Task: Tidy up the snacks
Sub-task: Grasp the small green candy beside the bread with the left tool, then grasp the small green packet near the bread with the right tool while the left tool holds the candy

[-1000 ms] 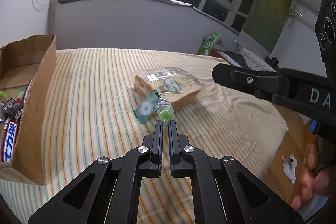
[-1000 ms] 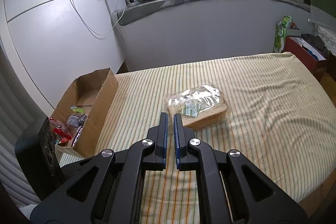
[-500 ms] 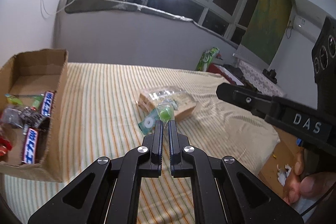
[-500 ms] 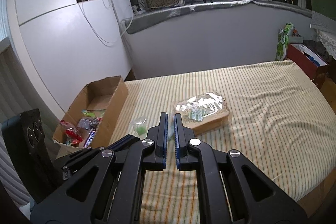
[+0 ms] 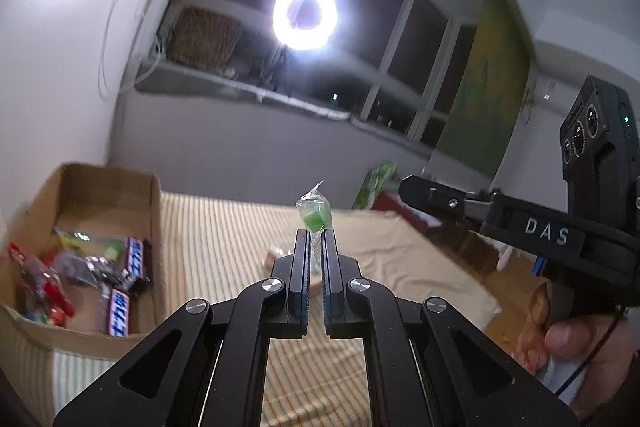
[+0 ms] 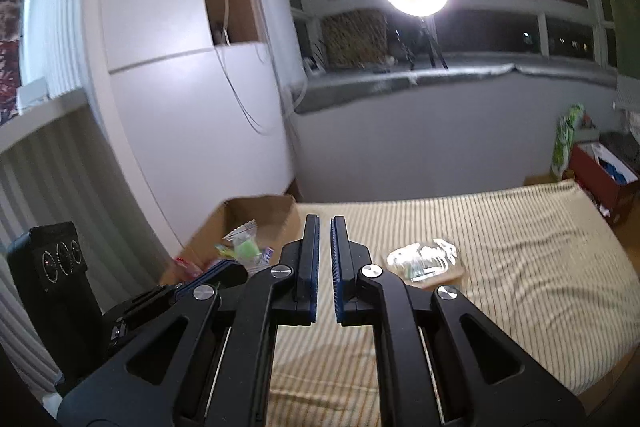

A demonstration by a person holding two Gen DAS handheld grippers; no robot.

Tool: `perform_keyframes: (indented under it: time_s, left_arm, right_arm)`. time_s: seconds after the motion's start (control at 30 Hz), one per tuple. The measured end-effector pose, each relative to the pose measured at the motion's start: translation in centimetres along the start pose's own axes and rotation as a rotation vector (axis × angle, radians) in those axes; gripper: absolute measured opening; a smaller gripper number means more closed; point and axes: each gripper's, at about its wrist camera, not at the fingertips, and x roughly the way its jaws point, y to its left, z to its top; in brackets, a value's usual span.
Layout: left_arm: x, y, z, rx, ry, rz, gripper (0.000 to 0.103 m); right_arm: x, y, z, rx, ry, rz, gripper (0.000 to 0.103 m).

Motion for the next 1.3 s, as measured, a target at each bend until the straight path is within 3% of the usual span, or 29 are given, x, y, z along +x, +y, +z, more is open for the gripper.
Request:
perform_keyframes:
  time_s: [0.27, 0.43, 0.53, 0.6, 0.63, 0.73, 0.83, 0.93, 0.97, 1.0, 1.13, 1.3]
  left_arm:
    - [-3.5, 0.4, 1.6, 0.001, -0.078, 0.033, 0.003]
    - [-4.5, 0.7, 2.2, 0.004, -0.104, 0.061, 0.003]
    - [-4.6, 1.3, 2.0, 0.007, -0.104, 0.098, 0.003]
    - [-4.3, 2.0, 1.6, 0.006, -0.094, 0.131, 0.003]
    - [-4.3, 2.2, 1.3, 0.003, -0.092, 0.141, 0.003]
    - [-3.1, 3.1, 0.3, -0.002, -0.060, 0.177, 0.003]
    - [-1.8, 3.8, -0.7, -0.012, -0.020, 0.196, 0.003]
    - [-0.6, 4.1, -1.1, -0.009, 0.007, 0.207, 0.003]
    - [-0.2, 4.2, -1.2, -0.009, 0.014, 0.206, 0.003]
    - [0.1, 4.2, -1.2, -0.008, 0.017, 0.206, 0.003]
    - [1.1, 3.8, -1.1, 0.009, 0.029, 0.206, 0.003]
    - [1.4, 3.1, -0.8, 0.024, 0.037, 0.201, 0.003]
  right_arm:
    - [-2.4, -0.2, 0.2, 0.004, -0.053, 0.037, 0.006]
    - [-2.1, -1.9, -0.9, 0.014, -0.029, 0.017, 0.006]
    - [2.5, -3.0, -3.1, -0.005, 0.159, 0.017, 0.009]
    - [7.2, -3.8, -5.9, 0.012, 0.272, 0.019, 0.031]
    - [9.4, -4.1, -7.1, 0.021, 0.333, 0.023, 0.049]
    - [15.3, -5.6, -10.0, 0.062, 0.440, -0.009, 0.051]
    - [18.6, -6.8, -10.4, 0.117, 0.457, -0.001, 0.051]
    - [20.0, -7.2, -9.9, 0.134, 0.445, -0.004, 0.047]
    - [20.4, -7.2, -9.8, 0.138, 0.442, -0.003, 0.022]
    - [20.6, -7.2, -9.8, 0.135, 0.441, -0.004, 0.005]
    - [19.7, -7.2, -10.2, 0.121, 0.419, 0.004, 0.005]
    - [14.9, -5.5, -8.6, 0.018, 0.320, -0.050, 0.005]
